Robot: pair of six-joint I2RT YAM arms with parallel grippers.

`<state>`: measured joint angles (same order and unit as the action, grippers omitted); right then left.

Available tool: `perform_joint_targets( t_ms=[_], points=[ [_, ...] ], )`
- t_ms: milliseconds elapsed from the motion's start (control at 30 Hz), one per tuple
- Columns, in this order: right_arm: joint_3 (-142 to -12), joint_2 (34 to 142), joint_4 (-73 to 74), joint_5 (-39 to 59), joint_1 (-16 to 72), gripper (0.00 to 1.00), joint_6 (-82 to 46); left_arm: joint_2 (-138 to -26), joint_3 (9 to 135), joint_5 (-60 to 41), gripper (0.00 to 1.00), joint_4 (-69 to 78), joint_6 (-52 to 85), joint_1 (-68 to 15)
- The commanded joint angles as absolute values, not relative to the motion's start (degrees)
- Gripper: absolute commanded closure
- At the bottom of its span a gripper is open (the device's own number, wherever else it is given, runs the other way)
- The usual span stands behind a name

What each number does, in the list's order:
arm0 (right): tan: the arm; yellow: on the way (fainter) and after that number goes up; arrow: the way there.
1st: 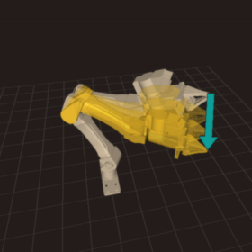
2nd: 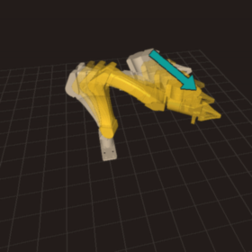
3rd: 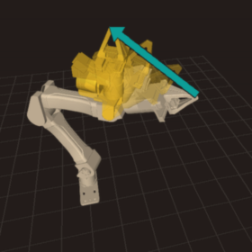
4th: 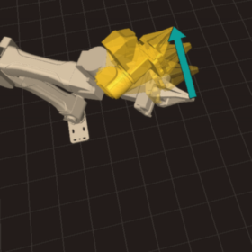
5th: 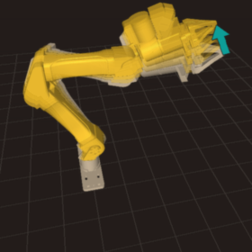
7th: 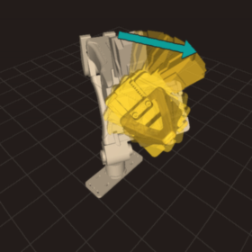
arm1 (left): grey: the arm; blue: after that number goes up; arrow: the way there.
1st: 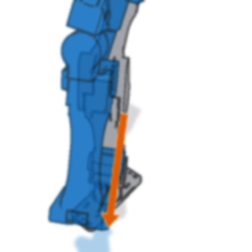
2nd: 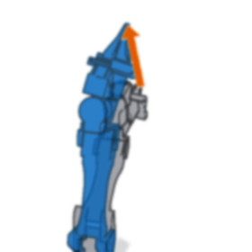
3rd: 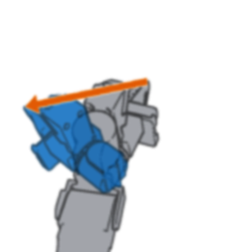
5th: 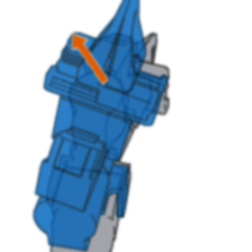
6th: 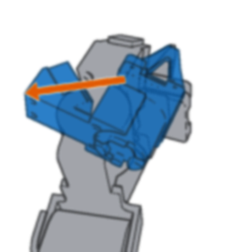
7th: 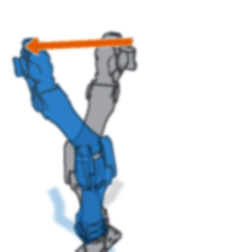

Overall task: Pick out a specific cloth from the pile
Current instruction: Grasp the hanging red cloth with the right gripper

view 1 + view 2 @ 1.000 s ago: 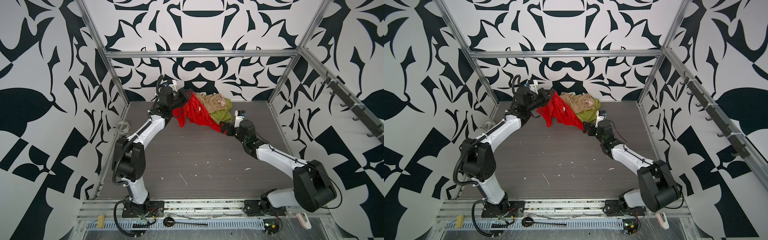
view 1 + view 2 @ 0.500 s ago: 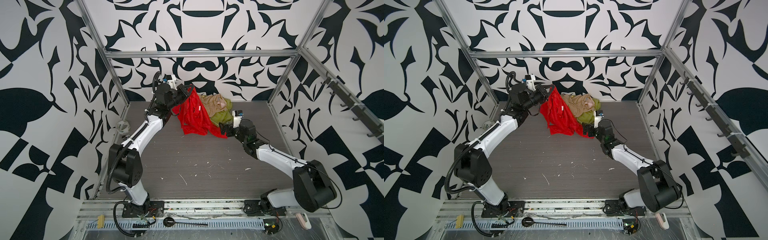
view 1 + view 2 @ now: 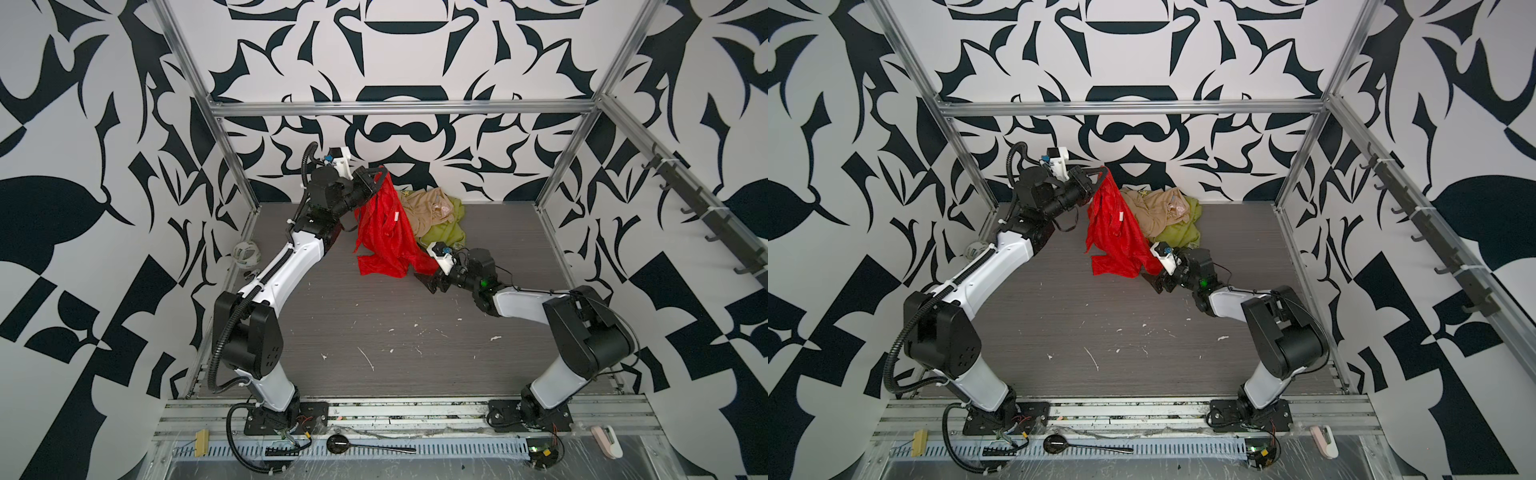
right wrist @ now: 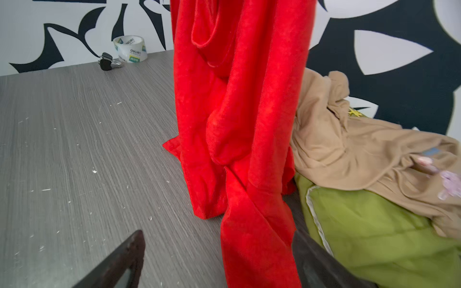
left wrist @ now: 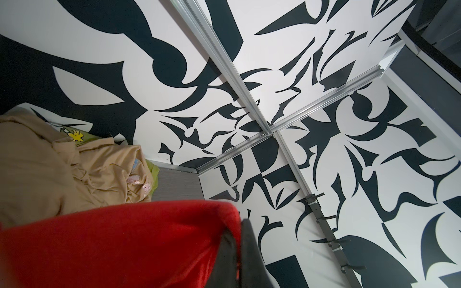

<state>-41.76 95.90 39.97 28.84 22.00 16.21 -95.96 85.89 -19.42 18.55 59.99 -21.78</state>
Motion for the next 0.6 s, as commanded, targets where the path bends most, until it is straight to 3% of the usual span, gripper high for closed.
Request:
perform_joint_targets(
  t_ms=[0, 333, 567],
  points=[
    [-46.5, 97.2, 45.2, 30.6, 22.3, 0.07, 16.0, -93.8, 85.6, -19.8, 1.0, 20.9, 59.6, -22.2],
    [-52.6, 104.5, 45.2, 27.9, 23.0, 0.08, 13.6, -94.4, 85.6, -20.1, 1.0, 19.9, 59.3, -22.6],
    [-57.5, 109.2, 43.6, 27.6, 23.9, 0.19, 10.1, -94.1, 85.4, -20.1, 1.0, 19.4, 58.4, -22.8]
  ],
)
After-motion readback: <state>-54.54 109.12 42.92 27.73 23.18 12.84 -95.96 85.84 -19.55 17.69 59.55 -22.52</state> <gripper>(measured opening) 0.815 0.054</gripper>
